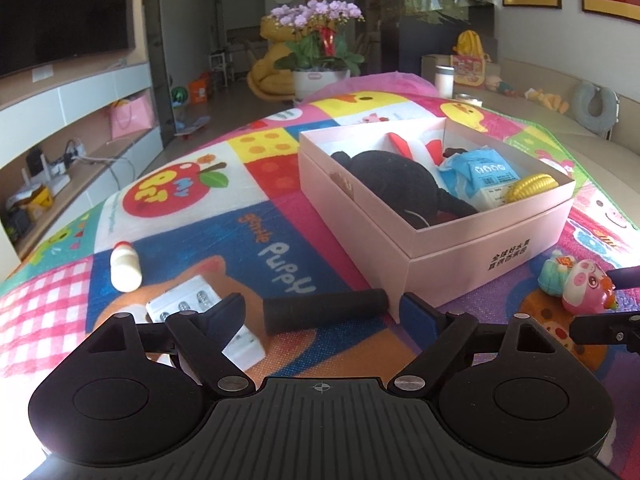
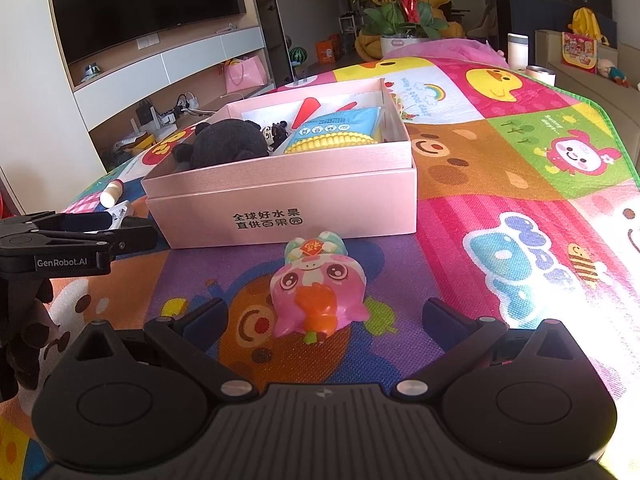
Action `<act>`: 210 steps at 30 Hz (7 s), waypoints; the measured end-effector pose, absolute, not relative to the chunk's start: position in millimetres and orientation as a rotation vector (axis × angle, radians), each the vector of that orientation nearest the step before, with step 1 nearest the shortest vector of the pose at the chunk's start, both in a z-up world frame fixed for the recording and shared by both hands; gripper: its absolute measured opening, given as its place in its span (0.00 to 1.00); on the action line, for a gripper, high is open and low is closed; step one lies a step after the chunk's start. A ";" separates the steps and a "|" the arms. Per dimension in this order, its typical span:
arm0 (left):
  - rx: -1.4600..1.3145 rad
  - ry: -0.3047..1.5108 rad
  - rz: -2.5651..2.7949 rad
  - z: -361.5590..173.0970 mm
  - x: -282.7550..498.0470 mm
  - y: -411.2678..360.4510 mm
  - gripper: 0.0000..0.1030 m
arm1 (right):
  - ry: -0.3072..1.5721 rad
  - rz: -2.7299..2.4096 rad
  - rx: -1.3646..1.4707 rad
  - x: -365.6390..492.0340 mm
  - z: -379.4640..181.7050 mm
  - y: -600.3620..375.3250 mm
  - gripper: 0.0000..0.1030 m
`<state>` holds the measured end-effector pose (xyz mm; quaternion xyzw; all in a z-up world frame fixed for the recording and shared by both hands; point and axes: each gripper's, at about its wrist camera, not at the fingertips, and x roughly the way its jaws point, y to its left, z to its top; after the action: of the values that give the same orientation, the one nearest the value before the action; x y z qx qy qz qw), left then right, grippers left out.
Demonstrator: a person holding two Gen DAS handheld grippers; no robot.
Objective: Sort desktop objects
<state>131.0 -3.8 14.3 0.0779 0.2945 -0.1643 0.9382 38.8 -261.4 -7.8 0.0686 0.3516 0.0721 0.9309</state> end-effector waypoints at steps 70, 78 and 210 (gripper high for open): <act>0.054 0.720 -0.162 2.4 64.2 -16.0 0.78 | 0.738 0.159 0.042 45.9 -4.3 -252.1 1.00; 0.076 0.714 -0.190 3.3 21.4 -12.6 0.78 | 0.783 0.186 -0.079 69.7 6.7 -242.8 0.71; 0.018 0.695 -0.028 7.8 124.8 31.4 0.51 | 0.590 0.223 -0.138 18.5 30.2 -251.9 0.60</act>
<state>124.8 31.4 7.8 0.0087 0.3403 -0.0135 0.9402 18.5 -251.9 30.2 -0.0680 0.2898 0.1098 0.9483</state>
